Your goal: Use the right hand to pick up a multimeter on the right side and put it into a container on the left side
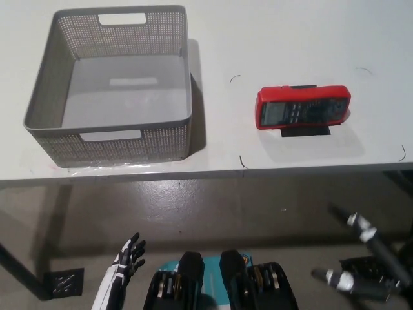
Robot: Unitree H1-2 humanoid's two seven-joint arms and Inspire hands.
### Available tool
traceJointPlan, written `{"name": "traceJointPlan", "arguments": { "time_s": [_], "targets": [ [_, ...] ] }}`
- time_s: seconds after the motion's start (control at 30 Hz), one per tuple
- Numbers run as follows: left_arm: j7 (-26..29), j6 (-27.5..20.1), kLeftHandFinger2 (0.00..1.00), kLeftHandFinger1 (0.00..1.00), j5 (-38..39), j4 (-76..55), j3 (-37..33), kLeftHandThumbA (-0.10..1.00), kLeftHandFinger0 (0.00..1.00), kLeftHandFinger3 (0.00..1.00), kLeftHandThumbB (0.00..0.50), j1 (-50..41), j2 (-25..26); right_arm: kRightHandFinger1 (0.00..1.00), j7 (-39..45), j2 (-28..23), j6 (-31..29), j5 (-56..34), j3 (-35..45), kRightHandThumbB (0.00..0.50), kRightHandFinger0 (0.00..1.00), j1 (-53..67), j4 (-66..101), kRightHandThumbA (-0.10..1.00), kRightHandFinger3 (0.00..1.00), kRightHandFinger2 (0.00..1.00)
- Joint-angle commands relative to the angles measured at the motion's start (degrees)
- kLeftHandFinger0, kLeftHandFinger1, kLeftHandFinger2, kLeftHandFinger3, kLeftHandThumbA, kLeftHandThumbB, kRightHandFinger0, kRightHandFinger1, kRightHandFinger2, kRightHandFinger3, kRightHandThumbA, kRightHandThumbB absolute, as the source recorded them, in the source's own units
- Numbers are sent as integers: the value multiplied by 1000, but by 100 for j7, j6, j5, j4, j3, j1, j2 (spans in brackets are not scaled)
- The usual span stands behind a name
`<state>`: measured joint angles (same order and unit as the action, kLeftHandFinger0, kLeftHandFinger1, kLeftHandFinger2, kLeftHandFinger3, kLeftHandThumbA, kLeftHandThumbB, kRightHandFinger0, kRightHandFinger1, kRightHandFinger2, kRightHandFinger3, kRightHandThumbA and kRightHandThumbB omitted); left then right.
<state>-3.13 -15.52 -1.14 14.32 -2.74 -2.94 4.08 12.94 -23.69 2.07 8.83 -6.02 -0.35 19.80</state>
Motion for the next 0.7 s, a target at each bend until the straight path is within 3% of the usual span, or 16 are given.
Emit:
{"name": "traceJointPlan", "arguments": {
  "time_s": [0.0, 0.23, 0.3, 0.43, 0.47, 0.6, 0.67],
  "targets": [
    [-29, -278, 1000, 1000, 41, -112, 36, 1000, 1000, 1000, 372, 92, 31, 1000, 264, -611, 669, 651, 333, 433, 1000, -1003, 838, 1000, 1000, 1000],
    [15, -246, 1000, 1000, -34, -159, 50, 1000, 1000, 1000, 380, 118, 56, 1000, 1062, -1343, 1694, 667, 54, 400, 1000, -3069, 581, 1000, 1000, 1000],
    [-29, -224, 1000, 1000, 22, -172, 49, 1000, 1000, 1000, 374, 138, 62, 1000, 1345, -1462, 1993, 618, -121, 427, 1000, -3690, 192, 1000, 1000, 1000],
    [-68, -272, 1000, 1000, 81, -139, 59, 1000, 1000, 1000, 363, 163, 80, 1000, 1723, -1498, 2179, 809, -562, 470, 1000, -4720, -771, 1000, 1000, 1000],
    [-89, -202, 1000, 1000, 87, -180, 56, 1000, 1000, 1000, 381, 145, 99, 1000, 1873, -1428, 2132, 963, -815, 443, 1000, -5228, -1348, 1000, 1000, 1000],
    [-96, -180, 1000, 1000, 74, -208, 41, 1000, 1000, 1000, 409, 100, 101, 1000, 2043, -1279, 1937, 1324, -1356, 454, 1000, -6020, -2430, 1000, 1000, 1000],
    [-86, -189, 1000, 1000, 65, -218, 35, 1000, 1000, 1000, 406, 91, 85, 1000, 2173, -1152, 1897, 1540, -1709, 499, 1000, -6452, -3093, 1000, 1000, 1000]
  ]
}}
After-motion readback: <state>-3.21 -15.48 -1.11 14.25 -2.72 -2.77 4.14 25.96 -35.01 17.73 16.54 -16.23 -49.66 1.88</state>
